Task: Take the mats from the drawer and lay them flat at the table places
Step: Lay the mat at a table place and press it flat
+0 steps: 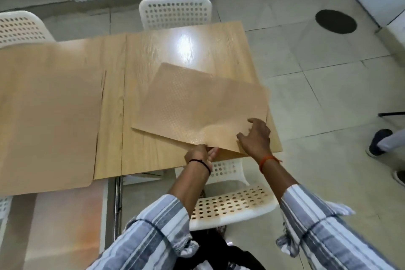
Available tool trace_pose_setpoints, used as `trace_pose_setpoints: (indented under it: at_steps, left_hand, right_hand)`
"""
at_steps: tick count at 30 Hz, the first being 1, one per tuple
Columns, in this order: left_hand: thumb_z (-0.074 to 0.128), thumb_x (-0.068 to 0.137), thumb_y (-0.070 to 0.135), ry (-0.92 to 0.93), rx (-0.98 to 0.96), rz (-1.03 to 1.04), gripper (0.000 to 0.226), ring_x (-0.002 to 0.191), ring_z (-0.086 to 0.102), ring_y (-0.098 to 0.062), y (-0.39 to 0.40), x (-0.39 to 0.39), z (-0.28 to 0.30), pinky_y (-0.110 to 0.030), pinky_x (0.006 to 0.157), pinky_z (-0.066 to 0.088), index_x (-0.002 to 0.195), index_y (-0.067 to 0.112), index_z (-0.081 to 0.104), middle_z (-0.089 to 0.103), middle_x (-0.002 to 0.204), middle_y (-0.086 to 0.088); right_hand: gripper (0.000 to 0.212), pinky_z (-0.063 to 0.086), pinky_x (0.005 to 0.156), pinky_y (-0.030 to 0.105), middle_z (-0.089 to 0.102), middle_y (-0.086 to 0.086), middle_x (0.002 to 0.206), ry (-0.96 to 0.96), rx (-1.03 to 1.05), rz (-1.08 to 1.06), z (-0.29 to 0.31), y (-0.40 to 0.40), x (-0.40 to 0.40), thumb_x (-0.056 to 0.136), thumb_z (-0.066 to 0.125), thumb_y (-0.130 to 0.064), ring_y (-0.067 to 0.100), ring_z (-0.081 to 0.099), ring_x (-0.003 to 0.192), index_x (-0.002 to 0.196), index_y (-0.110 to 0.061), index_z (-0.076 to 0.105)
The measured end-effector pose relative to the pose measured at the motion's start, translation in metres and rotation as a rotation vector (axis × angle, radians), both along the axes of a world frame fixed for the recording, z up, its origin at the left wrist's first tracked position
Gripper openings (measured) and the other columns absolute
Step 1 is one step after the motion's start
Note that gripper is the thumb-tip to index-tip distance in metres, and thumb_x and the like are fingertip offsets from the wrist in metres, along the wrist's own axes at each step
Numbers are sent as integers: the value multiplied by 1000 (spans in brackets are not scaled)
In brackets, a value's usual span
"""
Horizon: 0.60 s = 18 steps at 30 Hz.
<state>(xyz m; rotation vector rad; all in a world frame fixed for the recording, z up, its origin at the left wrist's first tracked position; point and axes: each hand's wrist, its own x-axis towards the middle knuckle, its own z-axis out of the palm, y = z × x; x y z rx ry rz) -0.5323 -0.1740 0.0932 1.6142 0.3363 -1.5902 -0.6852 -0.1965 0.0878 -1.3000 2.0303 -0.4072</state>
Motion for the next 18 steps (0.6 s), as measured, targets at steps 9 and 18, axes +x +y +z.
trace_pose_setpoints:
  at_steps: [9, 18]
  left_hand:
    - [56, 94, 22, 13, 25, -224, 29, 86, 67, -23, -12, 2, -6, -33, 67, 56, 119, 7, 54, 62, 115, -11]
    - [65, 83, 26, -931, 54, -415, 80, 136, 34, -33, -68, 132, 0, -45, 108, 36, 150, 6, 26, 28, 151, -15]
  right_hand:
    - [55, 46, 96, 33, 58, 16, 133, -208, 32, -516, 4, -11, -36, 85, 56, 2, 33, 56, 119, 138, -11, 48]
    - [56, 48, 84, 29, 70, 15, 110, -36, 71, -309, -8, -30, -91, 80, 55, 6, 32, 63, 106, 131, -16, 59]
